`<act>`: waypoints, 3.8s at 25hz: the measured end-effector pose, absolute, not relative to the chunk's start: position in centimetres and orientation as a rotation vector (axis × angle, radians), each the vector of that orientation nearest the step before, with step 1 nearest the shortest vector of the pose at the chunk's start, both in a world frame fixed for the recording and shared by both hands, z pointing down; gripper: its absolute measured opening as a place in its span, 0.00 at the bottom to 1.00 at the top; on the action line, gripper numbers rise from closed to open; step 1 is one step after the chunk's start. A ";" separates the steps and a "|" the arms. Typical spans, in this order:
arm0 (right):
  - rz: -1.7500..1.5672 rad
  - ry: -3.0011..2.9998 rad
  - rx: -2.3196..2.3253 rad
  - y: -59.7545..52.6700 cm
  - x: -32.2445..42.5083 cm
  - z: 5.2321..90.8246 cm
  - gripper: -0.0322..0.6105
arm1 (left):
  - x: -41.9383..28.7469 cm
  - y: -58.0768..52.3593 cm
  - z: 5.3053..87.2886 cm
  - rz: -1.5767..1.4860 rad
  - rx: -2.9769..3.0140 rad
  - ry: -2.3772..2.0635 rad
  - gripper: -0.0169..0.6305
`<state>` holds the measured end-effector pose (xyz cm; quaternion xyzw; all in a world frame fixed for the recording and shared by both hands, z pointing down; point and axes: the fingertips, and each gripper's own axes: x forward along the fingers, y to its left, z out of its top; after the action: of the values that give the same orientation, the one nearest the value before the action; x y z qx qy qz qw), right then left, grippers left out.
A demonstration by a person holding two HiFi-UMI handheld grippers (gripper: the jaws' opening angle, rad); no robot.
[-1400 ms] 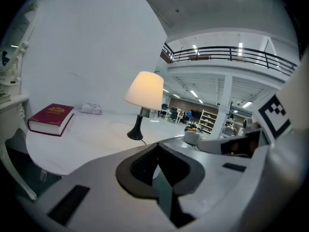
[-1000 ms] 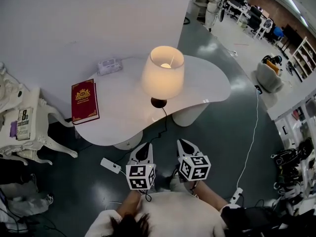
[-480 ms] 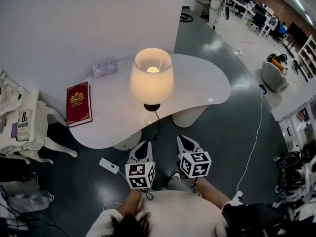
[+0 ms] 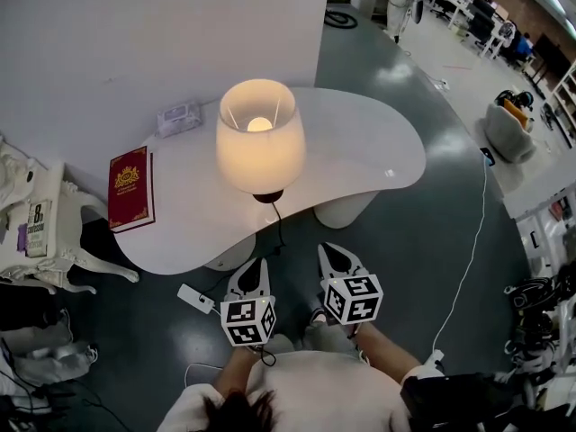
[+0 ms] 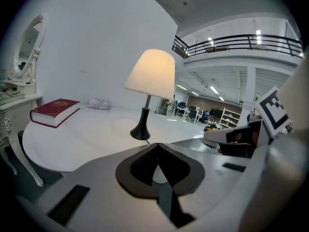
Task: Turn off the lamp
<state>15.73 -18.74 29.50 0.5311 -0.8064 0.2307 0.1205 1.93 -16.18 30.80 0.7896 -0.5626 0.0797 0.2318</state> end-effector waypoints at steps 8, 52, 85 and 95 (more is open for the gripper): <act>0.710 -2.344 1.569 -21.1 16.7 37.9 0.05 | 2.5 -17.8 39.8 0.244 2.129 -1.548 0.04; 0.654 -2.527 1.674 -30.9 16.0 76.2 0.05 | 2.7 -23.3 76.9 0.148 2.212 -1.735 0.04; 0.548 -2.537 1.675 -31.0 18.2 75.7 0.05 | 6.5 -27.1 72.1 0.090 2.260 -1.816 0.22; 0.561 -2.556 1.658 -31.0 17.4 75.2 0.05 | 6.5 -27.7 72.0 0.158 2.245 -1.842 0.19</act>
<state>17.41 -31.05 75.21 0.5350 -0.8250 0.1809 0.0218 6.54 -27.71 71.96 0.7667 -0.6291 0.0539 0.1163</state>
